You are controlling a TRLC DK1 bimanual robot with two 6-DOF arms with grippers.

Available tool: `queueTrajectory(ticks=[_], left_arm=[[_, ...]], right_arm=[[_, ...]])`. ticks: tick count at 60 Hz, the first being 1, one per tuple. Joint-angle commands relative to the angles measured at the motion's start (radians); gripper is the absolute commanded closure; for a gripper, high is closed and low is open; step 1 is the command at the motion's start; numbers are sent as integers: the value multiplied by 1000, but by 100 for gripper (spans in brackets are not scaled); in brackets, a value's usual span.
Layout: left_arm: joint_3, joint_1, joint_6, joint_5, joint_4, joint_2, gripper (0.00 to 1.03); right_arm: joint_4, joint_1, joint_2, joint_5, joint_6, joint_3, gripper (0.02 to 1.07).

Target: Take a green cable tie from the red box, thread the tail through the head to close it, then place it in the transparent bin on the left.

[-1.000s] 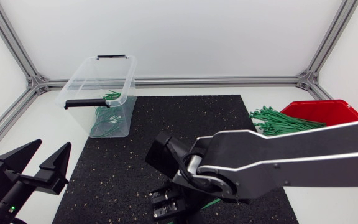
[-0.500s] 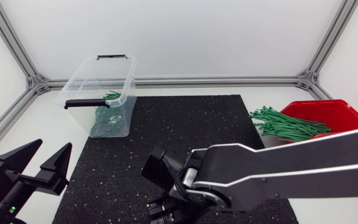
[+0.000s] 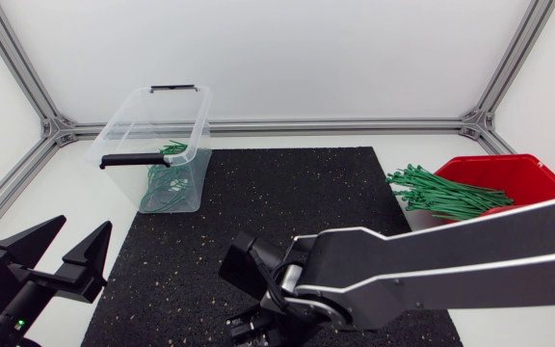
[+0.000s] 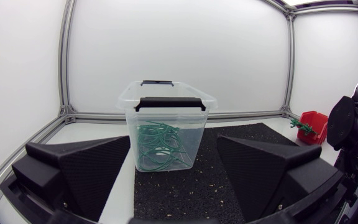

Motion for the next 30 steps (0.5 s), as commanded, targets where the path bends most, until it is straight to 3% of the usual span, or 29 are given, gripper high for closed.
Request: queueTrajectory(ticks=[1,30], left_arm=[[-30,-9,11,16,-57,-7,6],[-29,-9,11,17,-57,-7,6]], right_arm=[[8,2,36,8,6,-21,96],[-18,-45,-26,6,10,2,100]])
